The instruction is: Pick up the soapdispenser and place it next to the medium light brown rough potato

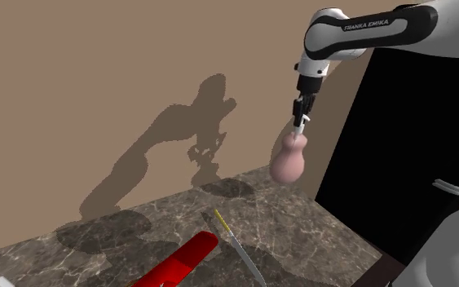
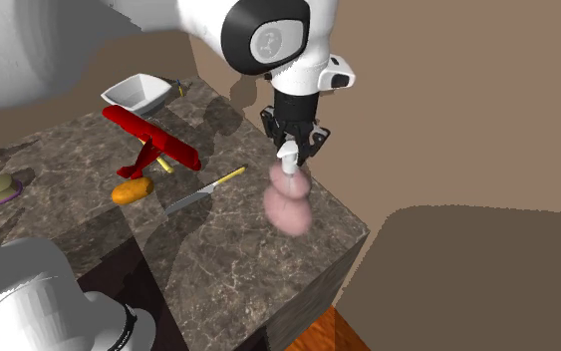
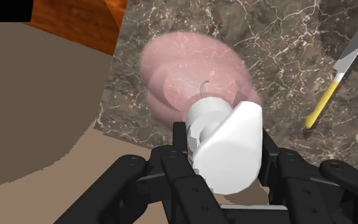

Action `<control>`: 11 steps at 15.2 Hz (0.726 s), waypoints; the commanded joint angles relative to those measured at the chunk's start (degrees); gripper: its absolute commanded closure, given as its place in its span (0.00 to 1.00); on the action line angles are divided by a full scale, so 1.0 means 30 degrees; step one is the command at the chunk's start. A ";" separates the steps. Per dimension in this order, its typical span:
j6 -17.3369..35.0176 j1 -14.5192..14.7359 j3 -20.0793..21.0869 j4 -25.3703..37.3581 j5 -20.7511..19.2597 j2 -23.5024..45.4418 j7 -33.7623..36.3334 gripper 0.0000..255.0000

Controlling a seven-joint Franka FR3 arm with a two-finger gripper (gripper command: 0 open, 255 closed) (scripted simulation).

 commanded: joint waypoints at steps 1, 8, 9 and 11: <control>-0.0531 0.0016 0.0018 0.0594 0.0016 0.0046 0.0016 1.00; -0.2396 0.0421 0.0761 0.0434 -0.0051 -0.1981 0.1168 1.00; -0.2710 0.0515 0.0959 0.0259 -0.0038 -0.2468 0.1459 1.00; -0.3367 0.0704 0.1366 -0.0018 0.0025 -0.3397 0.2044 1.00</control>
